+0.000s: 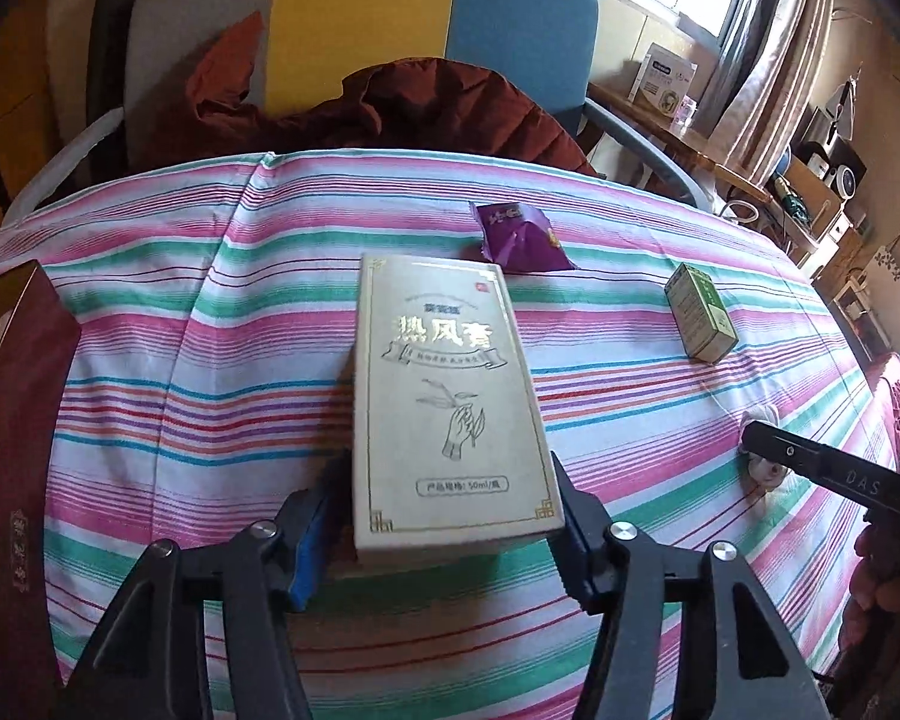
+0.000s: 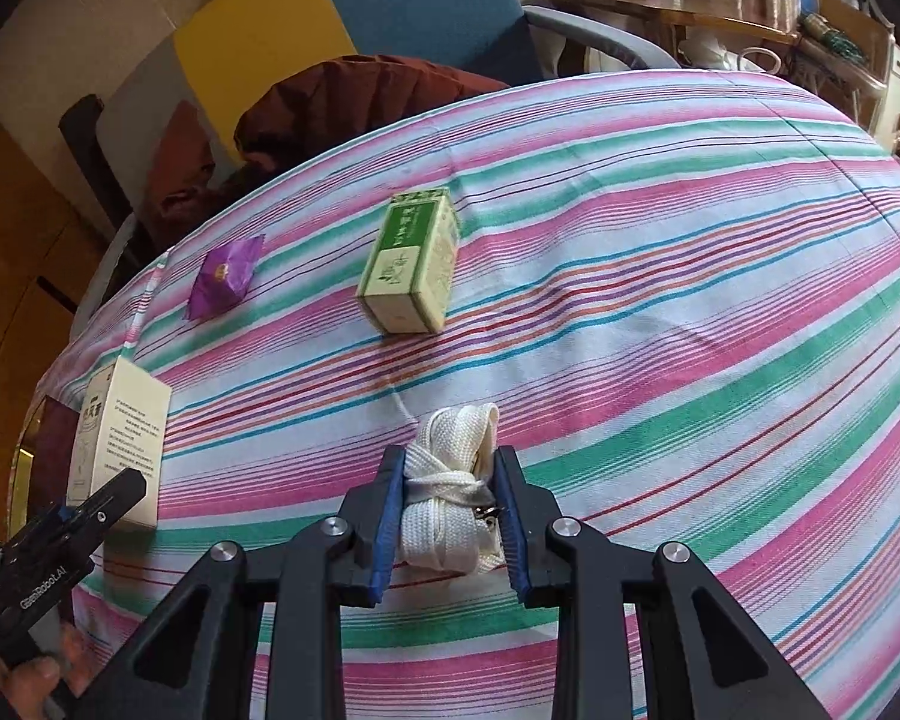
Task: Organize objects
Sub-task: 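Grasp the cream box with the left gripper while the right holds the rope bundle, then carry the cream box with the left gripper toward the tray while the right holds the rope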
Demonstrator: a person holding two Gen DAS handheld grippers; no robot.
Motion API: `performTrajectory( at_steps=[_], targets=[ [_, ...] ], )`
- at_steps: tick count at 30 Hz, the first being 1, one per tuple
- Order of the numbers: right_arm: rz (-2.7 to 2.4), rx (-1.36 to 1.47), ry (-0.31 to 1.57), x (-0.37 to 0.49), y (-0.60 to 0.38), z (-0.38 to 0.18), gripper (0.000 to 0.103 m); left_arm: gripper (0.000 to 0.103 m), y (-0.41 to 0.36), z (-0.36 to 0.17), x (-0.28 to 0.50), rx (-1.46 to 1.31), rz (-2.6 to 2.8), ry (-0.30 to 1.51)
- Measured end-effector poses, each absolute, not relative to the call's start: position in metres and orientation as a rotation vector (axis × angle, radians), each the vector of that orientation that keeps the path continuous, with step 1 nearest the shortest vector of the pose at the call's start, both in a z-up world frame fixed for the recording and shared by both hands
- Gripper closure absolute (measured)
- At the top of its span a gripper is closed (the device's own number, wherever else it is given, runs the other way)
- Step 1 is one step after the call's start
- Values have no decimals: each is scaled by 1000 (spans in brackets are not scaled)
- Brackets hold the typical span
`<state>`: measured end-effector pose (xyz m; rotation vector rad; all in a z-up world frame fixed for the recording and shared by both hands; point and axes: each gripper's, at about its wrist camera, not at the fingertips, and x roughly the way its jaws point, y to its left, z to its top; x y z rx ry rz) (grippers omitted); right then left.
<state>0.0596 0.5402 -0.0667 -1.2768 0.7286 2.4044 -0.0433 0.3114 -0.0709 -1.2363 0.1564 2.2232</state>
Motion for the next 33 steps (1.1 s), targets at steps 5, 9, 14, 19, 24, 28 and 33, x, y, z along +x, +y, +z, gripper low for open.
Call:
performTrajectory(
  at_steps=[5, 9, 14, 19, 24, 28, 33],
  targets=[
    [2511, -1310, 700, 51, 514, -67, 74, 50, 287, -73, -36, -1202, 2230, 147],
    [2605, -1327, 674, 46, 492, -66, 74, 50, 268, -72, -31, -1189, 2231, 120],
    [2709, -1328, 629, 42, 469, -66, 74, 50, 245, -75, -20, -1180, 2230, 110],
    [2793, -1345, 524, 41, 444, -66, 74, 51, 219, -78, -11, -1193, 2230, 73],
    [2834, -1368, 489, 40, 425, -70, 74, 51, 200, -73, -4, -1170, 2240, 43],
    [2829, -1365, 462, 41, 418, -72, 73, 51, 189, -56, 2, -1095, 2258, 42],
    [2807, -1350, 533, 43, 424, -73, 73, 51, 172, -35, 9, -1001, 2288, 53]
  ],
)
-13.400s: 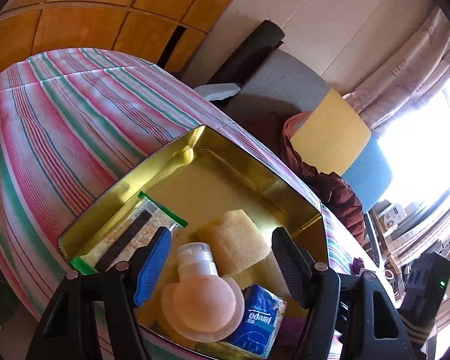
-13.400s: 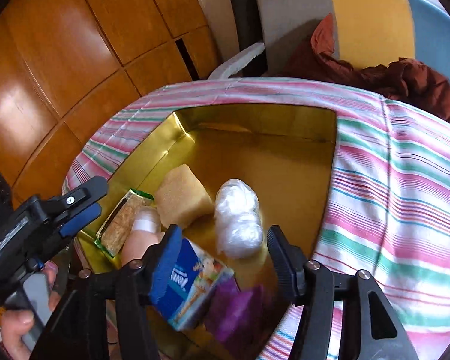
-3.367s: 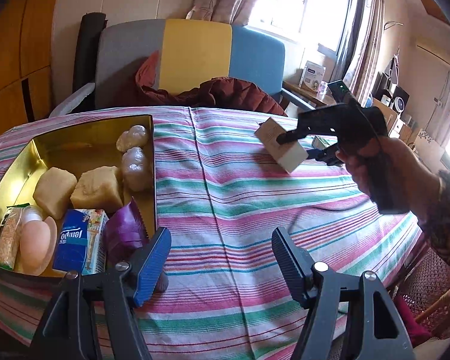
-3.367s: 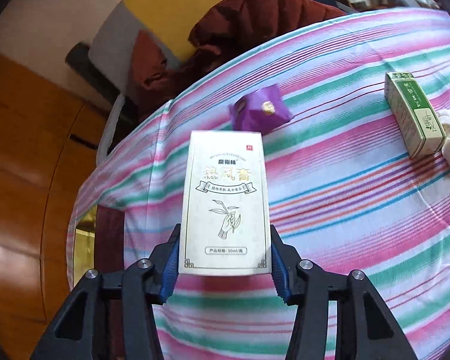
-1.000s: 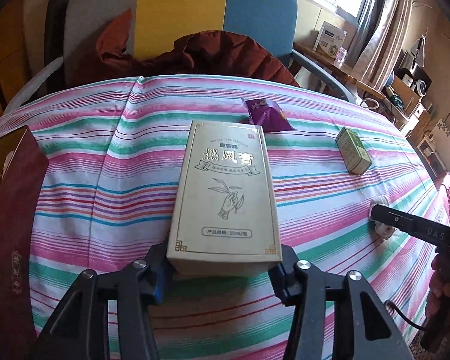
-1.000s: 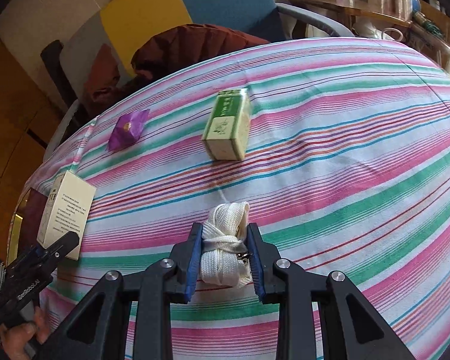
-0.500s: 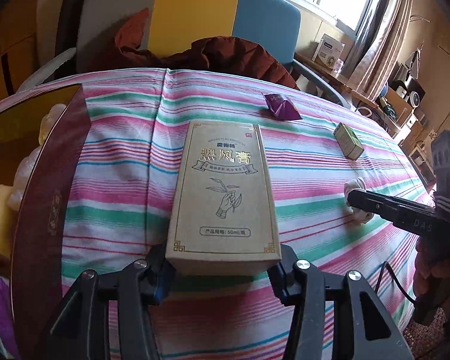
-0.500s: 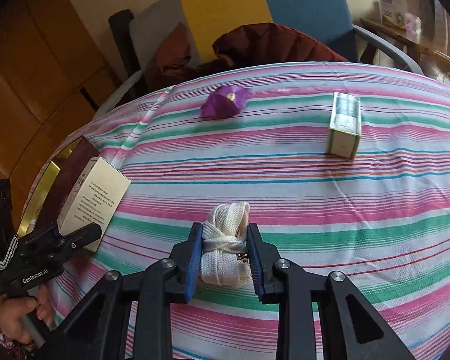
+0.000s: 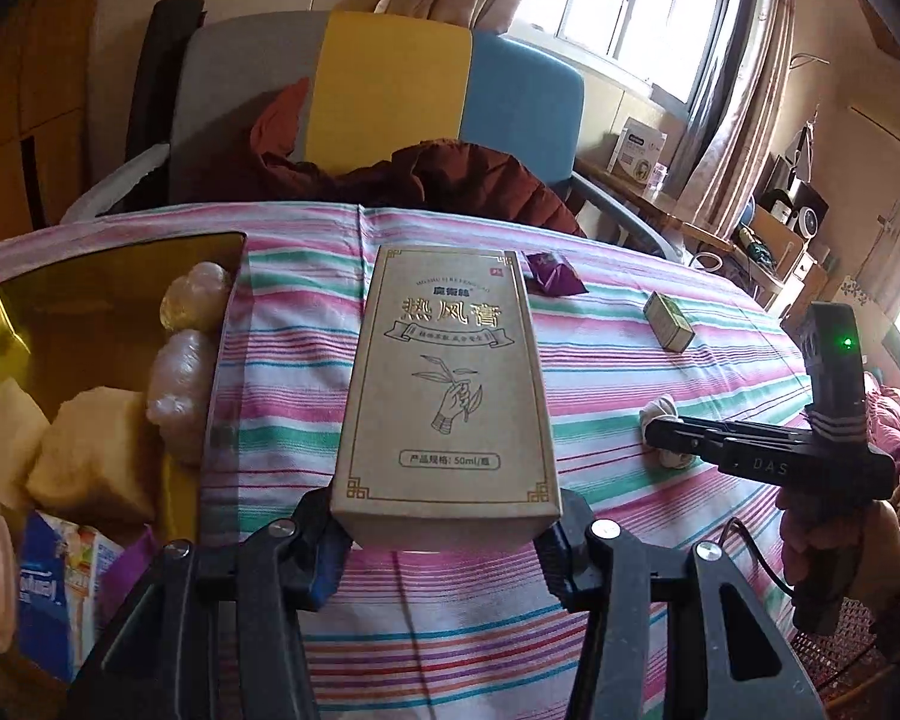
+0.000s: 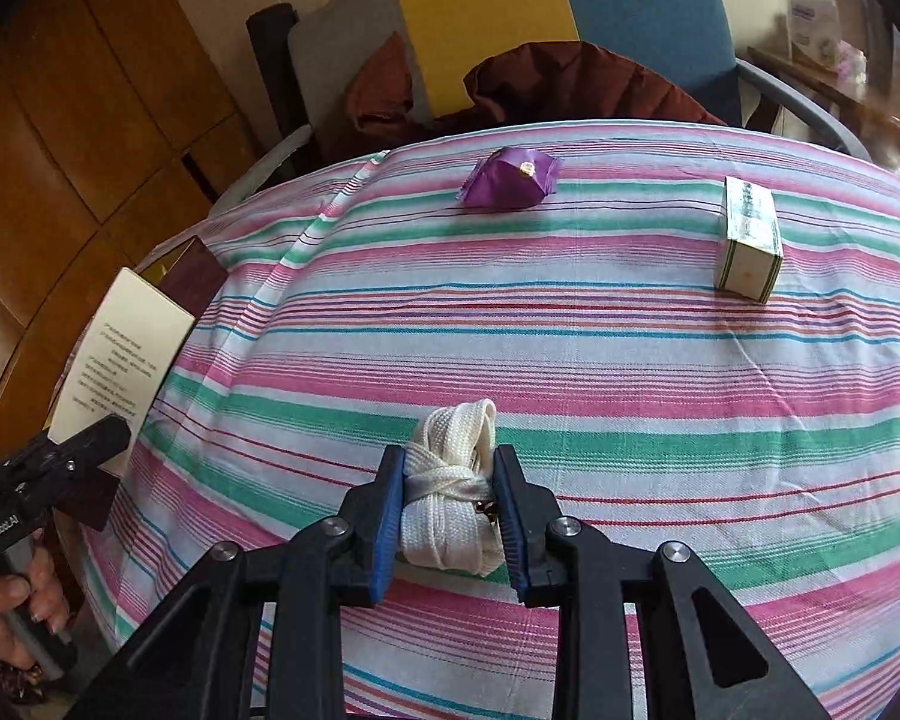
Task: Organize objects
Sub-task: 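Carry the cream box with the left gripper toward the tray while the right holds the rope, then lower the cream box into the tray with the left gripper while the right drops the rope bundle in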
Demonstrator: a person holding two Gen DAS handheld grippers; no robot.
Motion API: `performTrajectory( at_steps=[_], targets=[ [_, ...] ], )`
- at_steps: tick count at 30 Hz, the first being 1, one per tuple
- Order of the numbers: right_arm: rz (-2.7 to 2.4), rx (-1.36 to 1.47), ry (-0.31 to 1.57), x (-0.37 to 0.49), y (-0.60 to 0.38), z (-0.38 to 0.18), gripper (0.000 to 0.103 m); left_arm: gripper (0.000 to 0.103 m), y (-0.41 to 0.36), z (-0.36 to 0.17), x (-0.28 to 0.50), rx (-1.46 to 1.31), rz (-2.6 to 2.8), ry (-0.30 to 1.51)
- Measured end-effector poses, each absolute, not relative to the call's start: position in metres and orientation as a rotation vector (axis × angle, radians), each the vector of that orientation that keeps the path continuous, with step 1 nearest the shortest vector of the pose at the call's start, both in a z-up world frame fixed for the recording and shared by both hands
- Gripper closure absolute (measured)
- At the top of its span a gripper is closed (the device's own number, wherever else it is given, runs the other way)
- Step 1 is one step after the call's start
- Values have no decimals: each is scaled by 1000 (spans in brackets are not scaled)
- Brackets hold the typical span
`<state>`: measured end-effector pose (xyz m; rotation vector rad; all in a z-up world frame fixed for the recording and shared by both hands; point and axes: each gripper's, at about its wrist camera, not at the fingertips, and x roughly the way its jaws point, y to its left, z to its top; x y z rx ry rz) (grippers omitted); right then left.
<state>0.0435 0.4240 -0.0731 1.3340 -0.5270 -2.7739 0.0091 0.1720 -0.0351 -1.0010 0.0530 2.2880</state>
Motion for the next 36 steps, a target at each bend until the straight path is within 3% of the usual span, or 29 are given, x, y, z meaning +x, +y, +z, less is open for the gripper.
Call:
performTrajectory(
  at_steps=[16, 31, 36],
  targets=[
    [-2851, 1400, -637, 44, 410, -68, 74, 51, 54, -4, -33, -971, 2463, -65],
    [-2743, 1227, -863, 44, 325, -40, 74, 51, -49, -35, -121, -1225, 2612, -32],
    [-2724, 1201, -862, 47, 303, -33, 74, 51, -63, -51, -141, -1346, 2604, -47]
  ],
)
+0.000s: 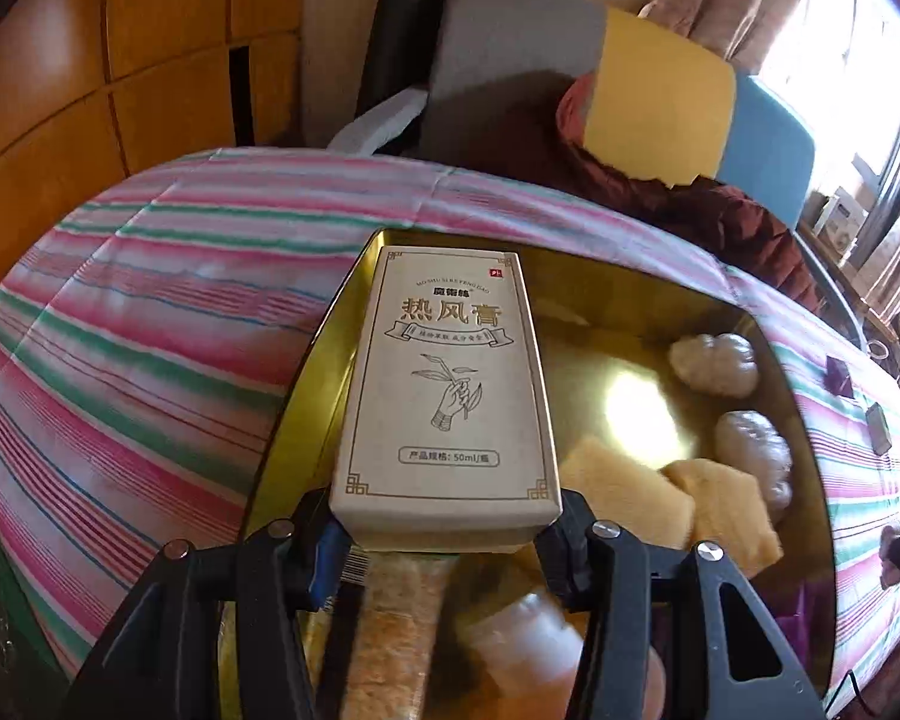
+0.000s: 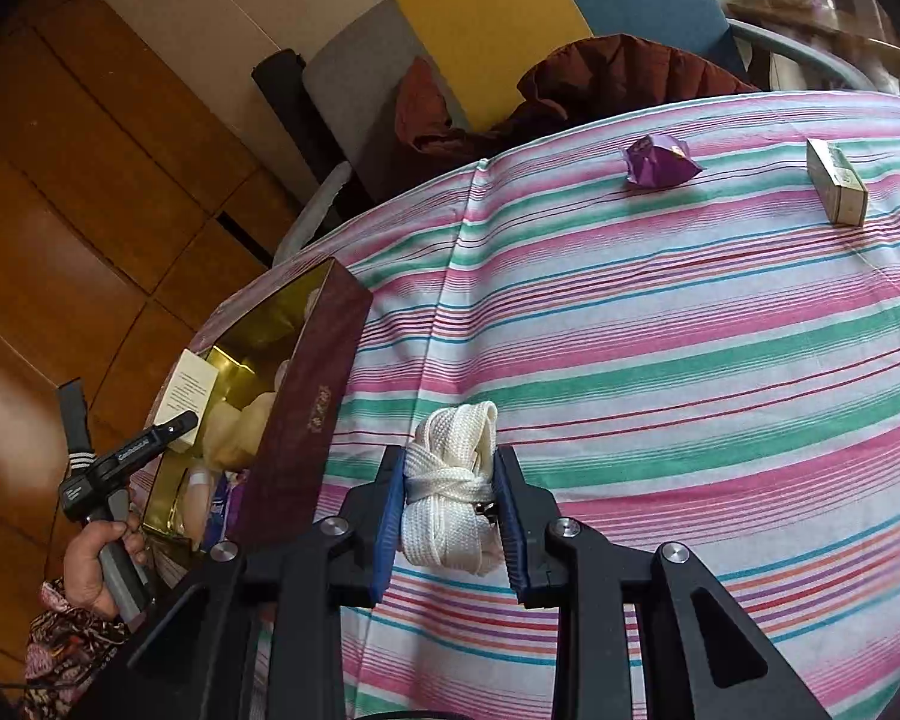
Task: Organize objects
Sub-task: 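Lower the cream box into the tray with the left gripper while the right drops the rope bundle in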
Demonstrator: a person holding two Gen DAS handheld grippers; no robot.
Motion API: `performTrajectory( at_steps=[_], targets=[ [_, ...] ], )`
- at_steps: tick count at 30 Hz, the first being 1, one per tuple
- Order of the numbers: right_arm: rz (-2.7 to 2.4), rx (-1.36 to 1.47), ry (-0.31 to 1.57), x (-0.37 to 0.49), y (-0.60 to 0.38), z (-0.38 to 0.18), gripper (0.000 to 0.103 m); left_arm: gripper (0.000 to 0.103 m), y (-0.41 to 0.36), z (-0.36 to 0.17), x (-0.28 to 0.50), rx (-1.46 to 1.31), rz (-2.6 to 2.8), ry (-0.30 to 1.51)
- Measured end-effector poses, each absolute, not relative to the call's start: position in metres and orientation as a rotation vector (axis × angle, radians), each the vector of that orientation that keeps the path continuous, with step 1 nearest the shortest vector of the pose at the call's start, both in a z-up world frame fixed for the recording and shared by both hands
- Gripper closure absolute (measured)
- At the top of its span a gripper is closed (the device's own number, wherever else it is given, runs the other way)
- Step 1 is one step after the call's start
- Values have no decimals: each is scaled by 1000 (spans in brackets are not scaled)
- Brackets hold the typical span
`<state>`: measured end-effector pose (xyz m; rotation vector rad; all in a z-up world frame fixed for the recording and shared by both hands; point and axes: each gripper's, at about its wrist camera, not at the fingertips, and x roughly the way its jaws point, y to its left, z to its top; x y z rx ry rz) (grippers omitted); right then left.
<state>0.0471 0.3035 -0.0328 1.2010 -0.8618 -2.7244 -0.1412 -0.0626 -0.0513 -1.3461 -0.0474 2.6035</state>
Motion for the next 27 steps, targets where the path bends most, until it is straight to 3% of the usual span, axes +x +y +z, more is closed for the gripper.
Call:
performTrajectory(
  at_steps=[8, 11, 16, 19, 21, 23, 27],
  targets=[
    [-2710, 1199, -831, 45, 292, -24, 74, 45, -69, -62, -149, -1419, 2630, -39],
    [-2702, 1198, -826, 44, 288, -21, 74, 38, -72, -58, -134, -1381, 2659, -117],
    [-2685, 1181, -778, 35, 276, -12, 74, 38, -86, -53, -109, -1295, 2700, -276],
    [-2674, 1161, -750, 28, 267, -5, 74, 41, -90, -54, -112, -1299, 2674, -307],
    [-2667, 1144, -733, 23, 260, -1, 74, 51, -84, -57, -120, -1349, 2665, -222],
    [-2660, 1134, -710, 19, 252, 3, 74, 55, -83, -59, -129, -1362, 2634, -236],
    [-2645, 1134, -660, 12, 237, 7, 74, 55, -84, -59, -143, -1379, 2634, -250]
  ],
)
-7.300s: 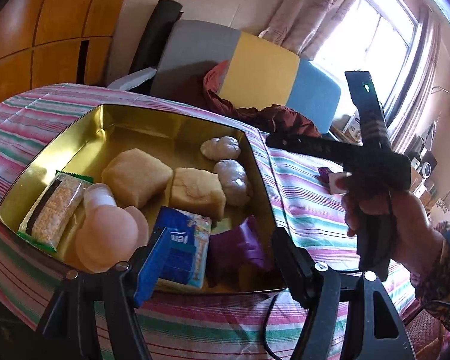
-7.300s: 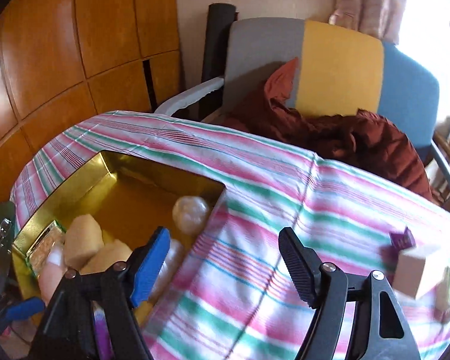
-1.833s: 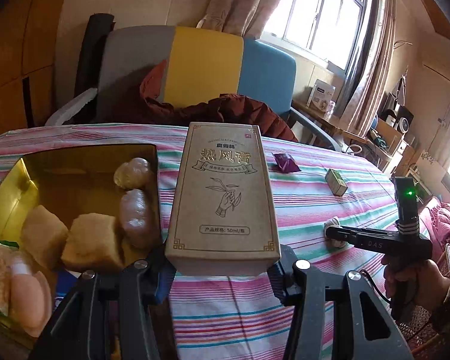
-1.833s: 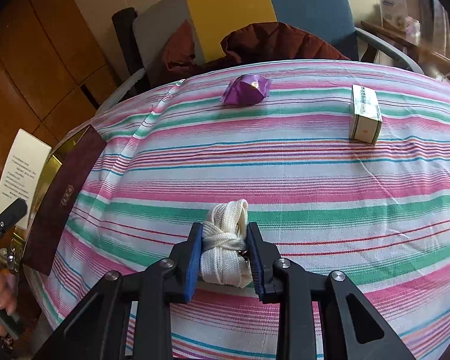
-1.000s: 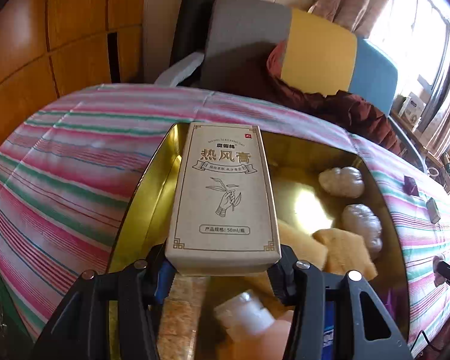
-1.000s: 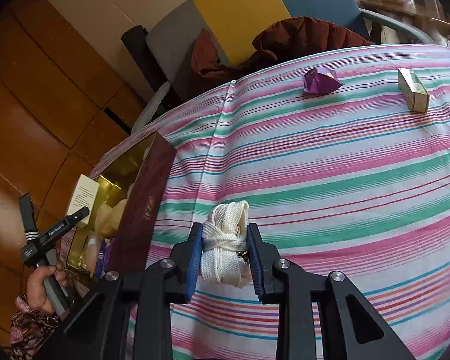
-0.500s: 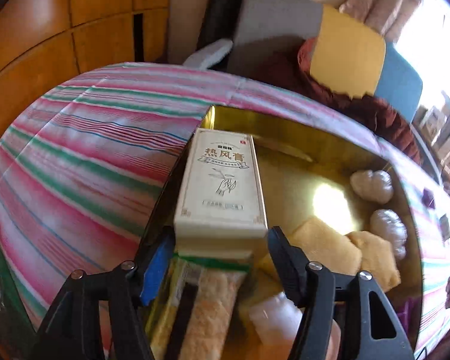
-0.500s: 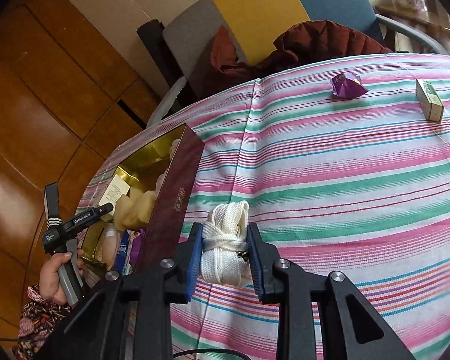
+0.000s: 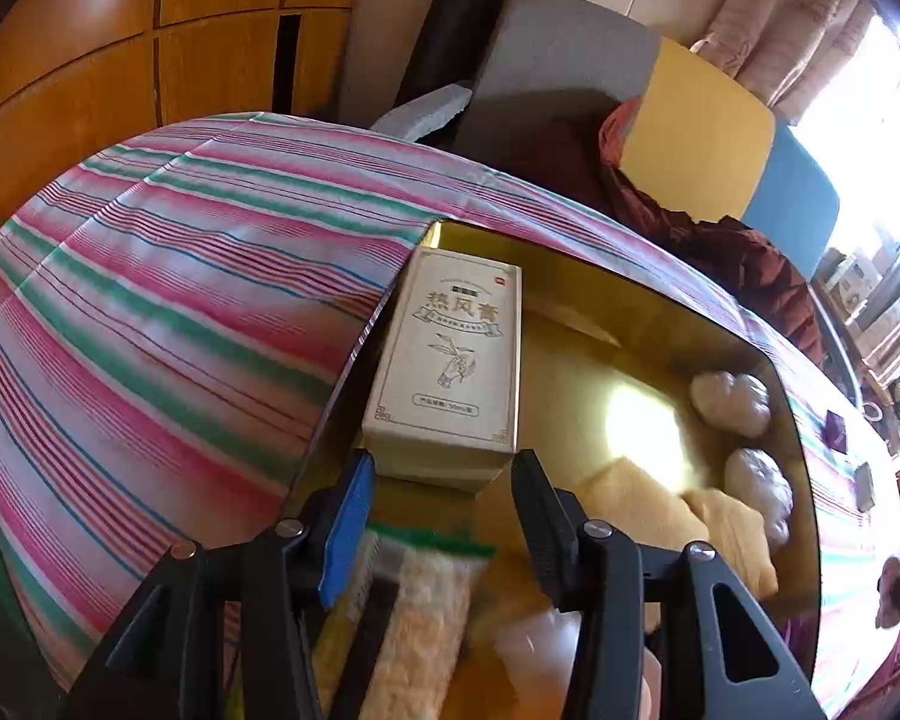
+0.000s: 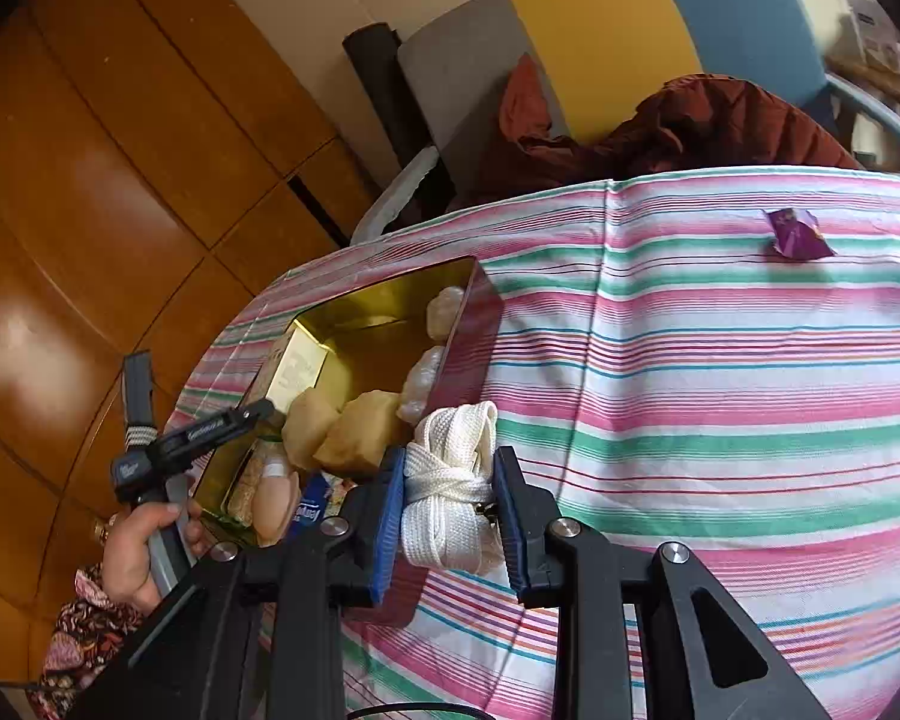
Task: Organize objects
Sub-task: 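Lower the cream box into the tray with the left gripper while the right drops the rope bundle in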
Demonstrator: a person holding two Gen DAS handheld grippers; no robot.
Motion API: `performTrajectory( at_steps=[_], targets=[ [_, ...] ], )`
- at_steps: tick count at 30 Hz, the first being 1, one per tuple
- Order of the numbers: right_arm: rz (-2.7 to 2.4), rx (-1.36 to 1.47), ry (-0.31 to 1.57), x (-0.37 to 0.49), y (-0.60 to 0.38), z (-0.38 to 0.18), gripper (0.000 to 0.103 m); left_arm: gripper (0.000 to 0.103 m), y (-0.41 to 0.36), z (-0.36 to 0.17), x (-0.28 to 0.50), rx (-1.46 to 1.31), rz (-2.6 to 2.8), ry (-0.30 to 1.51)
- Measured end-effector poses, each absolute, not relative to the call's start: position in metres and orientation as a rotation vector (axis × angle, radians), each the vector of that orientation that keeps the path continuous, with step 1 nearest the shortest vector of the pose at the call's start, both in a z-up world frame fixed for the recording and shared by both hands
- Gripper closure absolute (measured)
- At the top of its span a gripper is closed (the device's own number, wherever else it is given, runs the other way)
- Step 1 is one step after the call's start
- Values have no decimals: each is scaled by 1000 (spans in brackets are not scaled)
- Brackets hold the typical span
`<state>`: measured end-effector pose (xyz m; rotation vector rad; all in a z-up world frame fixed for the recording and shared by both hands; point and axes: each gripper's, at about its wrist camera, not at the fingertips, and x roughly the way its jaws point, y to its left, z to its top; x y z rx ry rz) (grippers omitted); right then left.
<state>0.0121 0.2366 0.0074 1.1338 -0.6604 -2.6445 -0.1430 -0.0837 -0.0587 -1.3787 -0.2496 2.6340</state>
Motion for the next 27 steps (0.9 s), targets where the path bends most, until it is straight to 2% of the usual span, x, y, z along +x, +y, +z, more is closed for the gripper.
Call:
performTrajectory(
  at_steps=[6, 11, 13, 17, 27],
  targets=[
    [-2597, 1137, -605, -9, 215, 17, 74, 53, -87, -51, -112, -1323, 2647, -357],
    [-2539, 1161, -503, -39, 183, 19, 74, 53, -91, -56, -70, -1244, 2670, -527],
    [-2502, 1187, -474, -55, 167, 16, 74, 52, -87, -49, -54, -1171, 2727, -497],
    [-2424, 1234, -445, -87, 134, 10, 74, 52, -86, -37, -31, -1063, 2756, -563],
    [-2287, 1314, -402, -140, 58, -15, 74, 51, -103, -29, -12, -974, 2873, -619]
  ],
)
